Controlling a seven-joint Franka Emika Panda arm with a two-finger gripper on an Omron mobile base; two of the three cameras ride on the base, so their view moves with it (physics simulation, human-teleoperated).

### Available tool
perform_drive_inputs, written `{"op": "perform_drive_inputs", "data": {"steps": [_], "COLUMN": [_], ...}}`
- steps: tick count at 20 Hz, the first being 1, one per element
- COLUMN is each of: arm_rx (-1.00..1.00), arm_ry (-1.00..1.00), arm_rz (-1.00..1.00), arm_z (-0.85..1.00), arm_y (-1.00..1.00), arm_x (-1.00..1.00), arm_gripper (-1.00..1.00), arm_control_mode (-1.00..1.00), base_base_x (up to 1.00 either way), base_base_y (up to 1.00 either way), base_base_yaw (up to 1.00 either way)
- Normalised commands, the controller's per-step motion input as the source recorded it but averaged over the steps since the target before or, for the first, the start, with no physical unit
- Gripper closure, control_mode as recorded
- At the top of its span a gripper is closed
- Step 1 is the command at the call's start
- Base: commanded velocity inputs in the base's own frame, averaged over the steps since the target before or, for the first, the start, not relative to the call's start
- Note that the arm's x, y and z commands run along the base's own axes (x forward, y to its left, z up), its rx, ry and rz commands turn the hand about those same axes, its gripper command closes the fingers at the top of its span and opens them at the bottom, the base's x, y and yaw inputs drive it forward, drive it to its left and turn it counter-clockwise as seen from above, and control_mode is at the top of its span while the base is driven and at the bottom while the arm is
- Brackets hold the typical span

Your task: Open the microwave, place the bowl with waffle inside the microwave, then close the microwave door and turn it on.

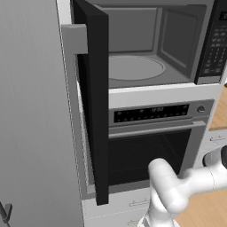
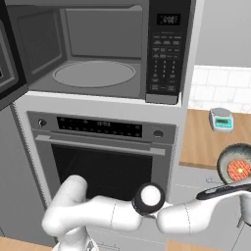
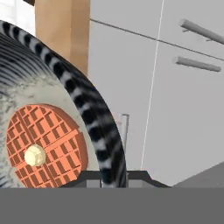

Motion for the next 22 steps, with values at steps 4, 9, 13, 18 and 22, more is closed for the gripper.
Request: {"op": "perform_drive_inputs", "data": {"steps": [4,9,13,18,22], "arm_rx": [-0.59,-0.41,-0.22,-0.12,-0.11], "arm_ry": [0.05,0.0,0.0,-0.06,-0.03], "arm_rz": [0.6,0.4,0.3,0.11,0.01], "arm_z": [-0.07,0.0,0.2,0.62,0.84], "arm_y": [0.54,0.87,0.81,0.94,1.0], "arm_x": [-1.0,-1.0,-1.0,-1.0,-0.91], "arm_gripper": [1.0,1.0,1.0,1.0,1.0], "arm_control_mode": [-1.0,-1.0,-1.0,-1.0,-1.0], "base_base_x": [0.0,0.0,0.0,0.0,0.0], "base_base_y": [0.0,0.0,0.0,0.0,0.0], "base_base_yaw": [0.0,0.0,0.0,0.0,0.0]}}
